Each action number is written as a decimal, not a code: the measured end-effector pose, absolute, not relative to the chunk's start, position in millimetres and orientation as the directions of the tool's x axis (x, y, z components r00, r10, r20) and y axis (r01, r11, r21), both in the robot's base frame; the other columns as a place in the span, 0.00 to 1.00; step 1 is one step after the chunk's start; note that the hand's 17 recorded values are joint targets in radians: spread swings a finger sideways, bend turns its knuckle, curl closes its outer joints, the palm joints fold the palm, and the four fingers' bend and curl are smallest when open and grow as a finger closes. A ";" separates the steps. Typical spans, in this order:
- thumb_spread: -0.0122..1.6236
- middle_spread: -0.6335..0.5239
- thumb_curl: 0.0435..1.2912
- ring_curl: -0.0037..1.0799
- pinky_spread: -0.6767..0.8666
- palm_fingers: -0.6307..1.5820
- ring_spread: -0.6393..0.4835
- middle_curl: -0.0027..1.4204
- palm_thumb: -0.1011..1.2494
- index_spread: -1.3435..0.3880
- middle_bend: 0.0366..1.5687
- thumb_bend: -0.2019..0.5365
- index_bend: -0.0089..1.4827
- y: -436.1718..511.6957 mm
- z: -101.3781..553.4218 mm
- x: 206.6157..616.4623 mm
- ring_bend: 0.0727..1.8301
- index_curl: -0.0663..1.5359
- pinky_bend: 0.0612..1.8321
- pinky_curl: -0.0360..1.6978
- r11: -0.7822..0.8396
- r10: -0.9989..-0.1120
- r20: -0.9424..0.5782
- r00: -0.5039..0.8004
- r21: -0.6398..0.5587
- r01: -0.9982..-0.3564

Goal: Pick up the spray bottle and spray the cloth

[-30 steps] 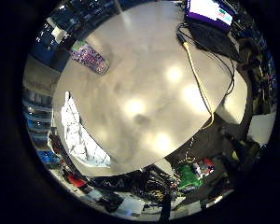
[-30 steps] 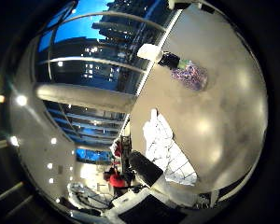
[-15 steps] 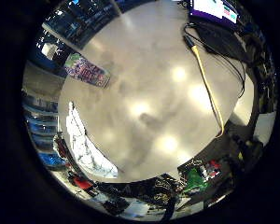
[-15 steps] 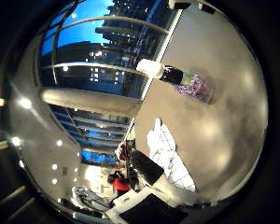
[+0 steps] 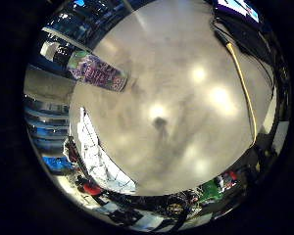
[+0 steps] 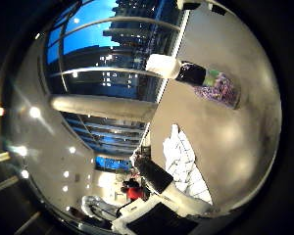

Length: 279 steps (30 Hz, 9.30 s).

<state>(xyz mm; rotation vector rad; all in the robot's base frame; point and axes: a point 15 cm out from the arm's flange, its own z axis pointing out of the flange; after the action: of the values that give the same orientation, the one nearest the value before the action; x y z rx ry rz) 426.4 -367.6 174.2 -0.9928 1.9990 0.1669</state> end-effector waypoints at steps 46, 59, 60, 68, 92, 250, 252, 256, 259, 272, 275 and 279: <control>0.65 0.64 0.19 0.25 0.68 0.32 0.70 0.24 0.42 0.66 0.12 0.24 0.10 -326.5 109.8 542.4 0.14 0.20 0.19 0.20 0.588 -0.554 -0.811 -0.189 -0.220 -0.778; 0.64 0.50 0.21 0.33 0.54 0.55 0.54 0.31 0.49 0.64 0.30 0.25 0.12 -301.3 109.6 583.5 0.35 0.20 0.24 0.19 0.611 -0.496 -0.852 -0.165 -0.208 -0.764; 0.64 0.49 0.21 0.34 0.50 0.60 0.53 0.32 0.50 0.63 0.32 0.25 0.13 -299.3 111.5 586.8 0.37 0.20 0.26 0.19 0.615 -0.490 -0.857 -0.161 -0.209 -0.760; 0.64 0.43 0.21 0.43 0.27 0.63 0.44 0.40 0.54 0.58 0.39 0.24 0.15 -279.3 117.5 602.6 0.47 0.27 0.38 0.23 0.611 -0.472 -0.871 -0.138 -0.211 -0.763; 0.61 0.45 0.35 0.64 0.31 0.79 0.39 0.54 0.87 0.64 0.85 0.27 0.77 -260.8 152.7 603.2 0.75 0.58 0.69 0.52 0.572 -0.444 -0.893 -0.073 -0.220 -0.790; 0.58 0.48 0.60 0.73 0.34 0.80 0.38 0.47 0.77 0.66 0.90 0.25 0.78 280.8 130.8 554.0 0.73 0.55 0.53 0.87 -0.056 -0.487 -0.810 0.327 -0.345 -0.937; 0.60 0.47 0.58 0.72 0.34 0.80 0.39 0.46 0.73 0.66 0.90 0.23 0.77 277.3 123.5 553.3 0.72 0.55 0.53 0.84 -0.060 -0.492 -0.809 0.322 -0.337 -0.939; 0.65 0.47 0.49 0.68 0.32 0.80 0.40 0.44 0.68 0.66 0.86 0.22 0.72 271.1 113.7 550.3 0.70 0.53 0.50 0.78 -0.080 -0.503 -0.801 0.324 -0.330 -0.941; 0.67 0.46 0.39 0.63 0.26 0.67 0.41 0.41 0.59 0.63 0.75 0.21 0.47 267.1 111.9 546.8 0.68 0.49 0.49 0.69 -0.116 -0.516 -0.784 0.346 -0.336 -0.935; 0.59 0.55 0.23 0.26 0.69 0.27 0.59 0.20 0.42 0.54 0.14 0.23 0.10 226.1 128.1 541.6 0.19 0.25 0.18 0.37 -0.262 -0.582 -0.686 0.438 -0.352 -0.899; 0.58 0.55 0.22 0.26 0.70 0.28 0.60 0.21 0.42 0.54 0.12 0.23 0.11 207.4 146.3 549.7 0.17 0.23 0.18 0.34 -0.241 -0.585 -0.678 0.446 -0.380 -0.893; 0.59 0.56 0.21 0.25 0.70 0.29 0.59 0.22 0.41 0.54 0.11 0.23 0.11 174.1 160.9 552.4 0.16 0.22 0.18 0.31 -0.227 -0.602 -0.662 0.446 -0.393 -0.891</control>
<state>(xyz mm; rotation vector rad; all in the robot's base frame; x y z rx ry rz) 552.4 174.1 160.9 -1.9400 1.2531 0.4841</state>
